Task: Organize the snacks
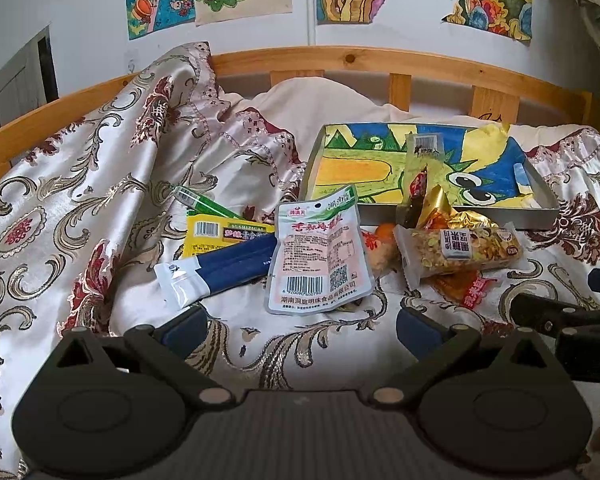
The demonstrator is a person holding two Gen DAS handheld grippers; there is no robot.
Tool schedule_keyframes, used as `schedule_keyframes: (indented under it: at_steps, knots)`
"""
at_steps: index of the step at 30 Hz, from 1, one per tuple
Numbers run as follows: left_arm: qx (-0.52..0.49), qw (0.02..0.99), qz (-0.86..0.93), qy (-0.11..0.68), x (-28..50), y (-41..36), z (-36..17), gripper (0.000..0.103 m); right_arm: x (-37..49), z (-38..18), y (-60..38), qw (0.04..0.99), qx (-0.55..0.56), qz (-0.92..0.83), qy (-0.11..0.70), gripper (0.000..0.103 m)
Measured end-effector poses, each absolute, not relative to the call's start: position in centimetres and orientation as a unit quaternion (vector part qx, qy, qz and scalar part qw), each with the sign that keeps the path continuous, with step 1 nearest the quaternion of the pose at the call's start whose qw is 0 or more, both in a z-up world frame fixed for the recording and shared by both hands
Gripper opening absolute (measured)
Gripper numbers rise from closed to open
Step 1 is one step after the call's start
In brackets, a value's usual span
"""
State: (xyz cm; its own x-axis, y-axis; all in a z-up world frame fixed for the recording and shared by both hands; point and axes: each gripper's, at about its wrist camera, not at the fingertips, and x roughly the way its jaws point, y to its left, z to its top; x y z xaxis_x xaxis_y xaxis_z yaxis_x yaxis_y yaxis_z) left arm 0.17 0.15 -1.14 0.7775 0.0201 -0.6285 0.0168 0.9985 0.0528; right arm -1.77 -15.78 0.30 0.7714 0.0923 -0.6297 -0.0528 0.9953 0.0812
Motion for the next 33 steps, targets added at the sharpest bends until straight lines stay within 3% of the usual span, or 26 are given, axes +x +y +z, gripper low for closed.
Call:
schedule_keyframes:
  at_steps: [13,25,33]
  knots:
    - [0.022,0.934,-0.019,0.356,1.7,0.3,-1.7,0.103,-1.2,0.0,-15.8,0.943,0.017,0.052,0.329,0.102]
    - [0.064,0.941,-0.042,0.328,5.5,0.3,0.6,0.103,1.0,-0.3,-16.1,0.949,-0.016,0.076,0.305,0.102]
    - [0.043,0.923,-0.071,0.376,8.8,0.6,-0.5,0.103,4.2,-2.3,-16.4,0.936,-0.079,0.129,0.317,0.102]
